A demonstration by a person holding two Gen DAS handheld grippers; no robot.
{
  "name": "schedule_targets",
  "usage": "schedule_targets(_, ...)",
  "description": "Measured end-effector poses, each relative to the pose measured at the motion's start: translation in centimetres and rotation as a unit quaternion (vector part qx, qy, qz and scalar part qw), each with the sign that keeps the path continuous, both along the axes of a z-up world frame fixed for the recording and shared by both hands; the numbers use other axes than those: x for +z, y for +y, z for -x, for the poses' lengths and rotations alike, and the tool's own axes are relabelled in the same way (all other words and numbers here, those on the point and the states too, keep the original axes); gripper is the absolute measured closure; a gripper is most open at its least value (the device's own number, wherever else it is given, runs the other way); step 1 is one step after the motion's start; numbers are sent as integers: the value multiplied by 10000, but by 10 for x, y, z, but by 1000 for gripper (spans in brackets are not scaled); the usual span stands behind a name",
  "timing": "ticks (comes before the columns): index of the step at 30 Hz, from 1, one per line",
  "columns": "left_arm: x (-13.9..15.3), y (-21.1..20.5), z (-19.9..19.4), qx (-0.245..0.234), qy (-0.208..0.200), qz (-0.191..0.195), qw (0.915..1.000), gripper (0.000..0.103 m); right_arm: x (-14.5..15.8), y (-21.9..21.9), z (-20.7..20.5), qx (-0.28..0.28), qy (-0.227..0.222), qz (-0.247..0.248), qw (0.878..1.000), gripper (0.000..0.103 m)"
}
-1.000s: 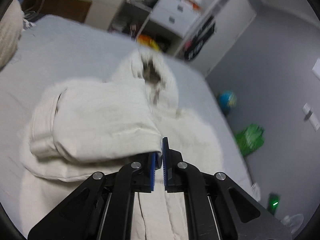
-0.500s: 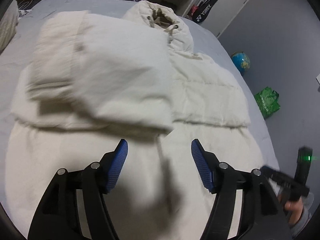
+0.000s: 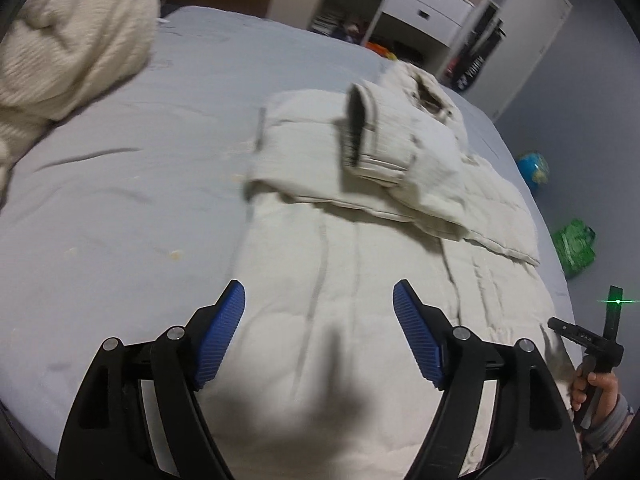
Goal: Fold large clothes
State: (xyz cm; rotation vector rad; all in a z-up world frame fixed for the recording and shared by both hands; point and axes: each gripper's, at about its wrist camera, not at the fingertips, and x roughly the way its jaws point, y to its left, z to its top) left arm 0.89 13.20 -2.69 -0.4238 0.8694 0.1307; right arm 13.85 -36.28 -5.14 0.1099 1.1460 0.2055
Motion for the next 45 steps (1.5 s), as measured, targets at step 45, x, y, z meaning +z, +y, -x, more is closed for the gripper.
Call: schedule_targets(45, -11, 26, 21, 951, -30, 20, 9955, 7, 33, 374, -40, 2951, -1539, 1872, 9242, 57)
